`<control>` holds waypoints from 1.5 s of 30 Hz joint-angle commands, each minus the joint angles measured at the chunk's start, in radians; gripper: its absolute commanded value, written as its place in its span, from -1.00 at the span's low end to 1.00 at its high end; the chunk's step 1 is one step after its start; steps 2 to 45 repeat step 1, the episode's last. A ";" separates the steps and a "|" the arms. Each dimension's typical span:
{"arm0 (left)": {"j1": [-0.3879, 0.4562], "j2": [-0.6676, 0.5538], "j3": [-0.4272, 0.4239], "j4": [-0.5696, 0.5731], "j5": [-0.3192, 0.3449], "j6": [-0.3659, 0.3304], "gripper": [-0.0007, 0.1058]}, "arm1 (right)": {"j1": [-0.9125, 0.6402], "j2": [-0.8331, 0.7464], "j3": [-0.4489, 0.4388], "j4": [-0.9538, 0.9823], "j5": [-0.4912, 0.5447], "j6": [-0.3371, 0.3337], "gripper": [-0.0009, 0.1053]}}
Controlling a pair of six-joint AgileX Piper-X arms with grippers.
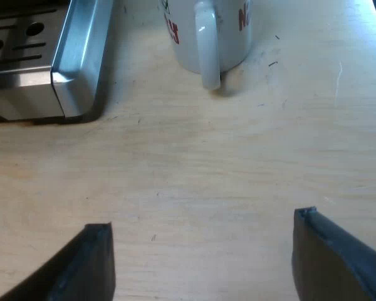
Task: Pour the beans into the coffee machine
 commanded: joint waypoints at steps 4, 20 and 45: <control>0.000 -0.042 -0.002 -0.004 -0.002 -0.003 0.43 | -0.004 -0.047 -0.004 -0.004 -0.006 -0.005 0.18; 0.000 -0.042 -0.002 -0.004 -0.002 -0.003 0.43 | -0.004 -0.047 -0.004 -0.004 -0.006 -0.005 0.18; 0.000 -0.042 -0.002 -0.004 -0.002 -0.003 0.43 | -0.004 -0.047 -0.004 -0.004 -0.006 -0.005 0.18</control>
